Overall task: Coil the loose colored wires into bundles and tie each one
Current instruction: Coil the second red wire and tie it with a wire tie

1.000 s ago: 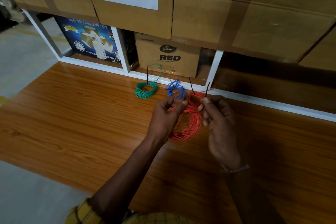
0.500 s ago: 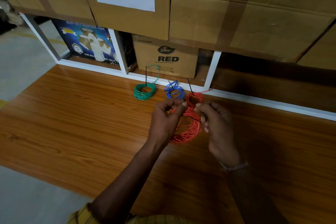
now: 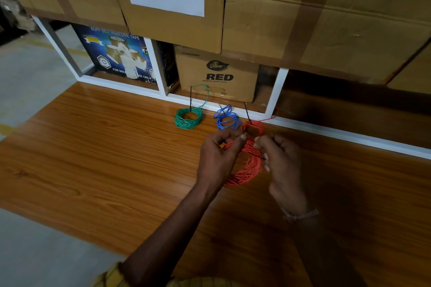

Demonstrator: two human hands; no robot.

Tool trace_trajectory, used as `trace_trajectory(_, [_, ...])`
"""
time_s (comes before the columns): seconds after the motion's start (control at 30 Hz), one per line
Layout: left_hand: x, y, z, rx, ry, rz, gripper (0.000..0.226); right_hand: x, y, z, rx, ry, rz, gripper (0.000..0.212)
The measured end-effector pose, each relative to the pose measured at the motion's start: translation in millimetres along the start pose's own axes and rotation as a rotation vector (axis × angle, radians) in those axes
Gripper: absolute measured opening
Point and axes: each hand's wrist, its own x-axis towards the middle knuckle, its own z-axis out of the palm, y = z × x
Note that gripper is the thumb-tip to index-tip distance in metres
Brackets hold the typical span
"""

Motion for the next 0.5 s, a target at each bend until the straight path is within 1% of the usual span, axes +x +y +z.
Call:
trace_trajectory(0.1, [-0.5, -0.1, -0.1, 0.000, -0.001, 0.003, 0.015, -1.0, -0.9, 0.6, -0.003, 0.005, 0.008, 0.011])
trace_trajectory(0.33, [-2.5, -1.1, -1.4, 0.020, -0.016, 0.015, 0.012, -1.9, -1.1, 1.3, -0.019, 0.024, 0.031, 0.018])
trace_trajectory(0.5, [-5.6, 1.1, -0.3, 0.053, -0.010, 0.037, 0.016, -1.3, 0.4, 1.3, -0.017, 0.018, 0.054, 0.018])
